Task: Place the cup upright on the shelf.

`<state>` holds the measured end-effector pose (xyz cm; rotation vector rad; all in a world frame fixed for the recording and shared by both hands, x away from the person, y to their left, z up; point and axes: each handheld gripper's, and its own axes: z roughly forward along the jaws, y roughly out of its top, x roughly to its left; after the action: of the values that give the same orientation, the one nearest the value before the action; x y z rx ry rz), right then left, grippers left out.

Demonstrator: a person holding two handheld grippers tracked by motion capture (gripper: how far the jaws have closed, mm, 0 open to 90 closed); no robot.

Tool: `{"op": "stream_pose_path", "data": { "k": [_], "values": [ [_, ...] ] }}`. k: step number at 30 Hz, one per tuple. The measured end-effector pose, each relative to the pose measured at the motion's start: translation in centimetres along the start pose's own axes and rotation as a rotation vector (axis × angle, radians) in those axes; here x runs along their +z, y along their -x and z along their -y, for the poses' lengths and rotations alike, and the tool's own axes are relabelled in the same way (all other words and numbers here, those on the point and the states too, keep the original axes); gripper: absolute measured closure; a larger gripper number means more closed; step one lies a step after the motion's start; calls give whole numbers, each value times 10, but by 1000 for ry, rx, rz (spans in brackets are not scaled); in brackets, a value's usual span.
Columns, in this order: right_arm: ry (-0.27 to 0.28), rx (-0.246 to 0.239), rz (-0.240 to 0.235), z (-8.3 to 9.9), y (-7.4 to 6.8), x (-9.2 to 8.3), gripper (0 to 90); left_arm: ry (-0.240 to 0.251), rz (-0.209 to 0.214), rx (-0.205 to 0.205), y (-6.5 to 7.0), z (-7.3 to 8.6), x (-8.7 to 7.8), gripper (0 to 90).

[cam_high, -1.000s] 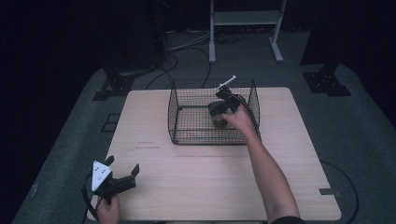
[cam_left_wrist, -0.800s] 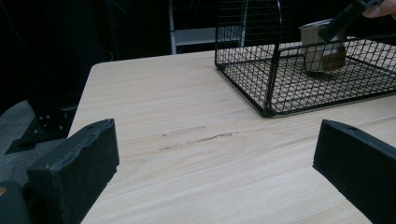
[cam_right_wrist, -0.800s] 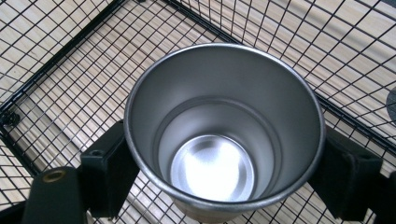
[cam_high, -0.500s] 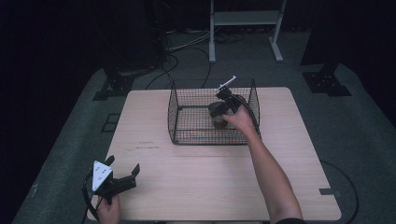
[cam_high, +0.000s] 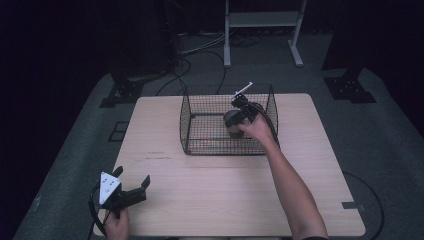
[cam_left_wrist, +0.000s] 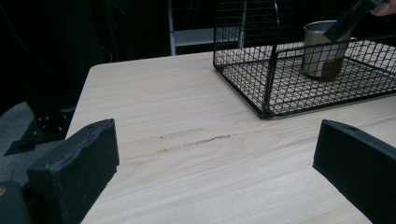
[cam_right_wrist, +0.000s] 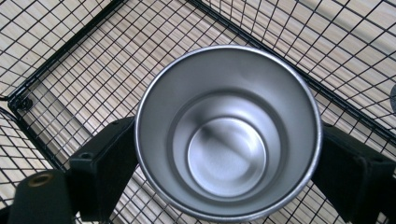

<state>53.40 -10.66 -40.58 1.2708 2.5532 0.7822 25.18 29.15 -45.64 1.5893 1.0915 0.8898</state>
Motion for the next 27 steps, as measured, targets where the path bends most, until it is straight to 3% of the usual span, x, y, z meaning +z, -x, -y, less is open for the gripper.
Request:
{"op": "stream_pose_path", "data": {
  "k": [13, 27],
  "values": [
    [6, 15, 21, 3, 4, -4, 110, -4, 4, 3, 2, 0, 2, 0],
    [89, 26, 25, 1, 5, -20, 88, -4, 7, 9, 0, -1, 4, 0]
  ]
}}
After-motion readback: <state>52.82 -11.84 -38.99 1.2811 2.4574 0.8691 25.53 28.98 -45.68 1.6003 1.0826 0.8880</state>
